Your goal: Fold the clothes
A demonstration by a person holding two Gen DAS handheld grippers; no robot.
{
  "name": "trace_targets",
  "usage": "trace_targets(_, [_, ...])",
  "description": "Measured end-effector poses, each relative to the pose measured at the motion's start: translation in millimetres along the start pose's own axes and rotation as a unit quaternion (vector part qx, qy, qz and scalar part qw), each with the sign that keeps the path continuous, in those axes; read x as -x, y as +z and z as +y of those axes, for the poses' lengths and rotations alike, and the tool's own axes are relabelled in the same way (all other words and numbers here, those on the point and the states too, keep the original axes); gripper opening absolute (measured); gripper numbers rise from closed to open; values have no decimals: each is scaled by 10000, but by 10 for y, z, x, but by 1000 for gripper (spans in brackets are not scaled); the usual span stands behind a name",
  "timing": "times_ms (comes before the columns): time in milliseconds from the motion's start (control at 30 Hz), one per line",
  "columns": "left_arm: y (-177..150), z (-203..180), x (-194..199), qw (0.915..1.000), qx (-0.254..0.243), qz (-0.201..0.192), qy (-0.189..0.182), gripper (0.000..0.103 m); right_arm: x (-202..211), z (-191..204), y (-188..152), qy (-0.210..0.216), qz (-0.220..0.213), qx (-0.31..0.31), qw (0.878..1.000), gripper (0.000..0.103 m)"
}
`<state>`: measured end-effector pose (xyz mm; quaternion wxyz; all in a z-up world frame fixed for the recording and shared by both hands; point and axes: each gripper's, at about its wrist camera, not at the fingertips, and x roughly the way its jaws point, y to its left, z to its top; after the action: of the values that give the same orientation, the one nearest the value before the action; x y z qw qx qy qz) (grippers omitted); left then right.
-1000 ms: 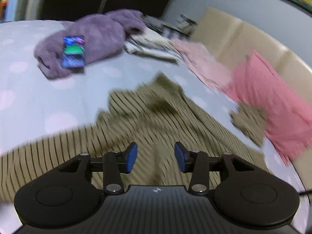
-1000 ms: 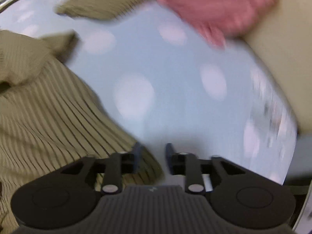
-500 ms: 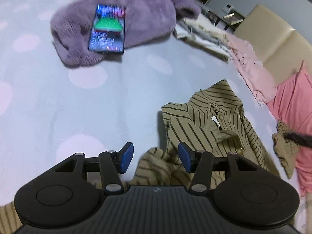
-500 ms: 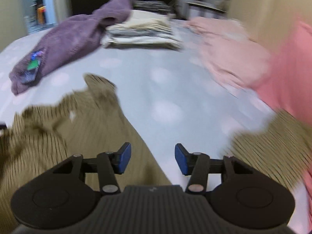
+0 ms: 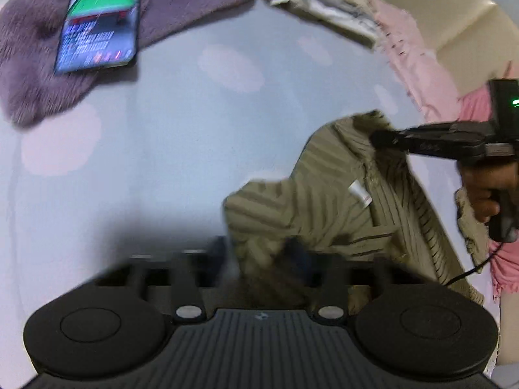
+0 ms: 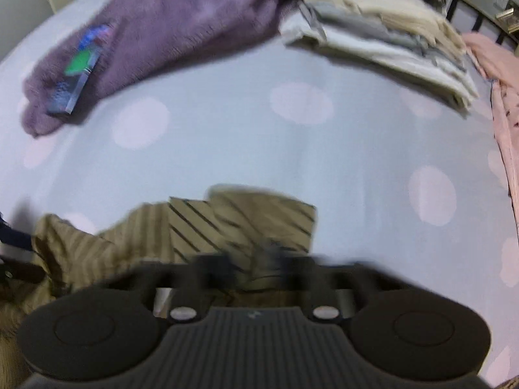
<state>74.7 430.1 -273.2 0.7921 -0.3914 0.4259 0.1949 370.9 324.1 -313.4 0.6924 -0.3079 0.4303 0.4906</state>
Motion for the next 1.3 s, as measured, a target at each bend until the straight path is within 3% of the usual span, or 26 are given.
trace_targets(267, [499,-97,228,9951,-28,-962,-244,4,479,-666,105,236,-868,-655,9938,2])
trace_targets(533, [920,-542,468,9784,-702,-1937,-158,4,786,-1049,235,643,-1771,-1277,9737,2])
trace_targets(633, [969,-591,142,9834,-990,-1506,198,6,528,-1001,191,542,-1439,-1331,9791,2])
trace_targets(733, [998,-543,-236,9865,-1047,-772,992,8,191,-949,84,185,-686,-1325,9886,10])
trace_targets(767, [969,-526,-191,9871,-1043,-742,960,10,167,-939,20,64,-626,-1287,9897,12])
trace_targets(800, [906,-511,-64,9853,-1030,-997,927,14,207,-973,-69,93,-681,-1334,9887,15])
trace_targets(867, [761,-461,174,9803,-1012,-1380,990,27,364,-1096,-287,261,-857,-1468,9851,37])
trace_targets(900, [682,-427,288,9773,-1006,-1525,1069,34,453,-1165,-406,295,-889,-1483,9845,37])
trace_targets(967, [499,-350,478,9741,-970,-1703,1124,35,664,-1242,-696,130,-773,-1321,9881,37])
trace_targets(1100, [25,-233,671,9802,-699,-1620,896,35,1087,-1267,-1341,-111,-471,-923,9946,37])
trace_targets(1300, [-700,-206,681,9904,-403,-1129,694,35,1433,-709,-2329,343,100,-660,9972,39])
